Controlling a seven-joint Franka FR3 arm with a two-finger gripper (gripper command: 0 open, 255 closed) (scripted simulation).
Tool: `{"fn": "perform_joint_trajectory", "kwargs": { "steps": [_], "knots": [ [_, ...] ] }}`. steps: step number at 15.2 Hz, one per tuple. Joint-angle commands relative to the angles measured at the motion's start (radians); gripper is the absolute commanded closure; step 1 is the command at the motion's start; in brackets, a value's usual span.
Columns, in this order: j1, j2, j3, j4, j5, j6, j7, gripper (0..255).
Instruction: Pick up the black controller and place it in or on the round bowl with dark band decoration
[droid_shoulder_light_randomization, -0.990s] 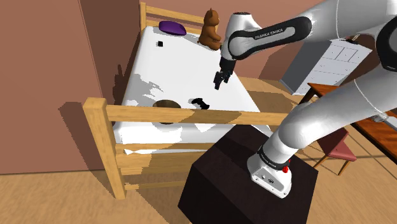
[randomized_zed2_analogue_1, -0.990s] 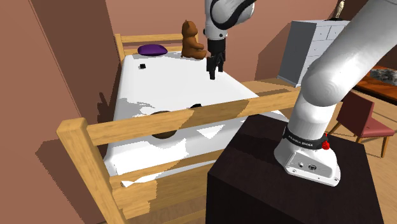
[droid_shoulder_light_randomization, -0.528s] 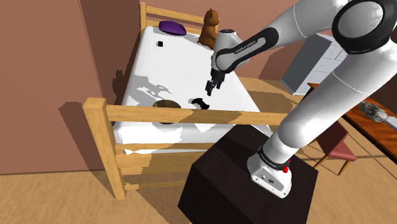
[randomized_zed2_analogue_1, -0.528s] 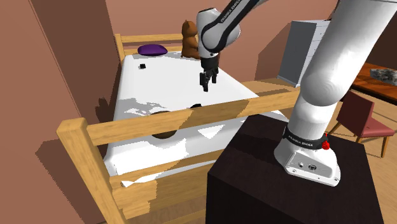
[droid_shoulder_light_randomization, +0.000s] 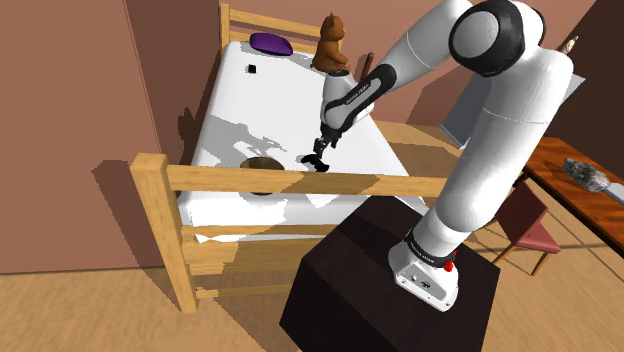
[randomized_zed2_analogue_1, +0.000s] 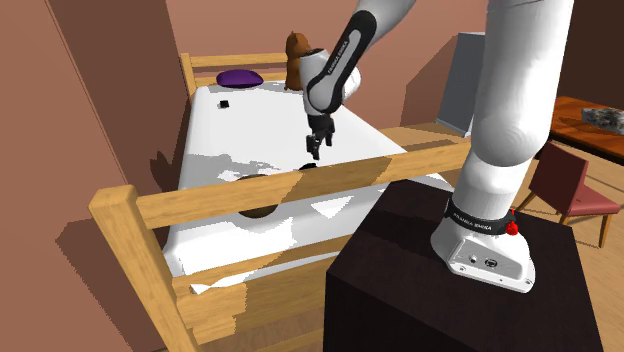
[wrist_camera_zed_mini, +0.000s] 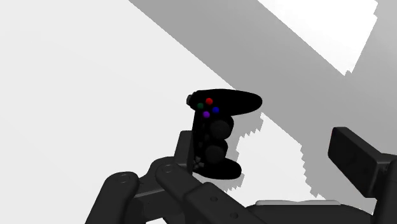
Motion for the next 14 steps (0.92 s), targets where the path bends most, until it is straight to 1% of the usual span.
{"fn": "perform_joint_trajectory", "kwargs": {
  "steps": [1, 7, 14],
  "knots": [
    [-0.002, 0.085, -0.009, 0.052, -0.015, 0.034, 0.016, 0],
    [-0.009, 0.320, -0.037, 0.222, -0.038, 0.103, 0.047, 0],
    [-0.019, 0.411, -0.043, 0.252, -0.043, 0.166, 0.052, 0]
  ]
}}
